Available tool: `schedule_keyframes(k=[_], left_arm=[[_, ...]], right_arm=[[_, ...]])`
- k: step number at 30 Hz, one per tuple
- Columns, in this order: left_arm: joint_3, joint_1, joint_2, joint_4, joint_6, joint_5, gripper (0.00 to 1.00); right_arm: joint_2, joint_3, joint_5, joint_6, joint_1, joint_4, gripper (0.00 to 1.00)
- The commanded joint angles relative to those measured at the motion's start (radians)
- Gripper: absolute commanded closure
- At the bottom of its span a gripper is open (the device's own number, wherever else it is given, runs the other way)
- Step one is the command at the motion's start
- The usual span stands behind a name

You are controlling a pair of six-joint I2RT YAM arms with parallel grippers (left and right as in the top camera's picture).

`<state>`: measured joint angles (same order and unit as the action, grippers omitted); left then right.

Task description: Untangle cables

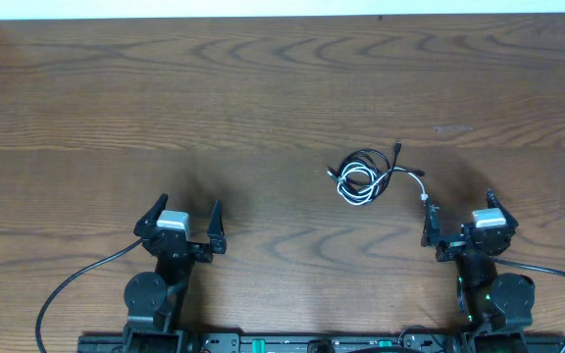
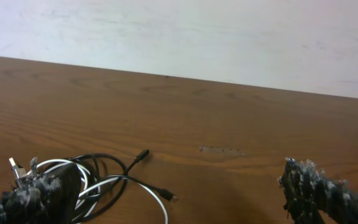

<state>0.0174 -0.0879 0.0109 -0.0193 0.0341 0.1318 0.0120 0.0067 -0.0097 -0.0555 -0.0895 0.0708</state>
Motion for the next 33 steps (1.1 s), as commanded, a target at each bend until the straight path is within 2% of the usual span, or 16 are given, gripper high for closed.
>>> schedule_keyframes(k=[1,6,10,16,20,26,33], left_arm=[[-0.013,-0.002,-0.007,-0.038,0.015,0.005,0.04],[-0.013,-0.002,-0.007,-0.024,0.013,0.017,0.04],[-0.011,-0.002,-0.007,-0.026,-0.097,0.017,0.04],[0.045,-0.002,-0.004,-0.087,-0.118,0.017,0.04],[0.112,-0.002,0.035,-0.172,-0.118,0.016,0.04],[0.25,-0.002,0.219,-0.249,-0.118,0.017,0.04],[0.469,-0.002,0.513,-0.338,-0.118,0.017,0.04]], right_arm=[[-0.006,-0.001,0.006,-0.005,-0.01,0.005,0.01],[-0.006,-0.001,0.007,-0.005,-0.01,0.005,0.01],[-0.006,-0.001,-0.006,0.003,-0.01,0.005,0.01],[-0.006,-0.001,-0.004,0.161,-0.01,0.002,0.01],[0.003,-0.001,-0.01,0.201,-0.01,0.004,0.01],[0.074,0.049,-0.039,0.201,-0.01,0.075,0.01],[0.29,0.222,-0.079,0.201,-0.01,0.206,0.01]])
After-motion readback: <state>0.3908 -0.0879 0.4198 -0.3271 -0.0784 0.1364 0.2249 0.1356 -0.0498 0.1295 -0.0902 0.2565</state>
